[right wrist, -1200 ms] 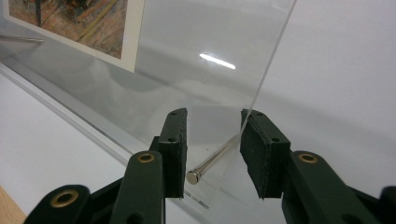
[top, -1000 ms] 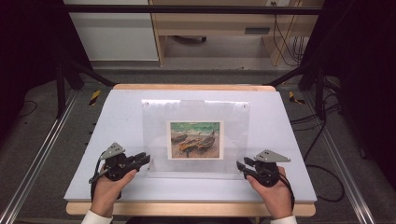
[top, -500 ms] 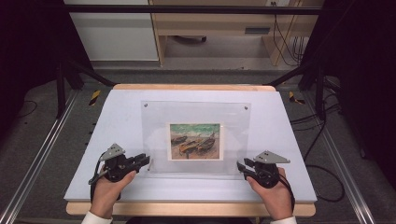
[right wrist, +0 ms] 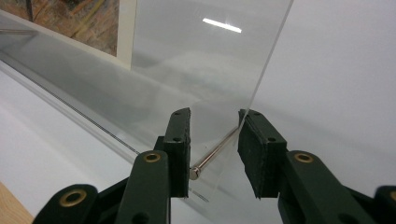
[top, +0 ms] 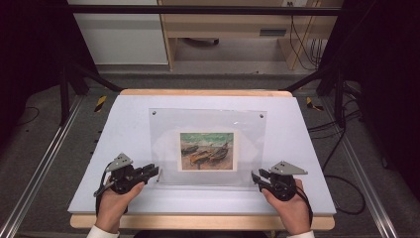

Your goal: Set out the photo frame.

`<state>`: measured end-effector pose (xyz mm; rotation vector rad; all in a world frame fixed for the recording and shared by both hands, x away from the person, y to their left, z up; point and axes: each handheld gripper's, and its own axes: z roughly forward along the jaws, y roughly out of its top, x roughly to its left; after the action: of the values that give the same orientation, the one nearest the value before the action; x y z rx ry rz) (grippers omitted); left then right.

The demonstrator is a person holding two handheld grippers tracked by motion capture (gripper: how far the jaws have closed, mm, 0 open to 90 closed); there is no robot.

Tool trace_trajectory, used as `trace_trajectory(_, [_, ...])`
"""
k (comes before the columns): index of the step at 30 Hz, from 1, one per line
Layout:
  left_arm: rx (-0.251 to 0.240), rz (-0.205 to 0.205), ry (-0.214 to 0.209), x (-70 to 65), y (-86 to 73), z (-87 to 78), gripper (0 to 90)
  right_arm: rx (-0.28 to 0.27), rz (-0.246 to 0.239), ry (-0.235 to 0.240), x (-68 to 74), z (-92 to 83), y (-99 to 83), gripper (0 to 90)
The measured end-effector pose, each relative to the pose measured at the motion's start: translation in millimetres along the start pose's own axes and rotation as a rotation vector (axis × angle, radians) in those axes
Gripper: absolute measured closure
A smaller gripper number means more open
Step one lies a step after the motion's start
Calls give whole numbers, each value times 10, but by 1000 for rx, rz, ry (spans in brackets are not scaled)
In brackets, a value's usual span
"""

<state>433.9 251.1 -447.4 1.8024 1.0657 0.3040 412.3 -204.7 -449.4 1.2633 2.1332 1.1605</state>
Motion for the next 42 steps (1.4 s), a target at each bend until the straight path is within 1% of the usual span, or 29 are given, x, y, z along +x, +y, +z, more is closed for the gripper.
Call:
trace_trajectory(11, [8, 14, 2, -18, -12, -13, 723, 4, -9, -6, 15, -11, -17, 652])
trace_trajectory(18, [7, 10, 1, -18, -16, -14, 723, 3, -16, -6, 16, -13, -21, 653])
trace_trajectory(34, [13, 14, -4, -24, -22, -17, 724, 9, -7, -9, 19, -20, -33, 655])
trace_trajectory(38, [22, 20, -4, -37, -39, -32, 724, 13, -2, -5, 35, -26, -44, 657])
trace_trajectory(39, [26, 24, -3, -41, -42, -35, 724, 14, -11, -9, 32, -26, -47, 658])
trace_trajectory(41, [28, 27, -1, -49, -49, -39, 722, 20, -11, -8, 37, -32, -54, 659])
trace_trajectory(42, [29, 29, 1, -53, -51, -40, 722, 23, -5, -9, 44, -34, -57, 659])
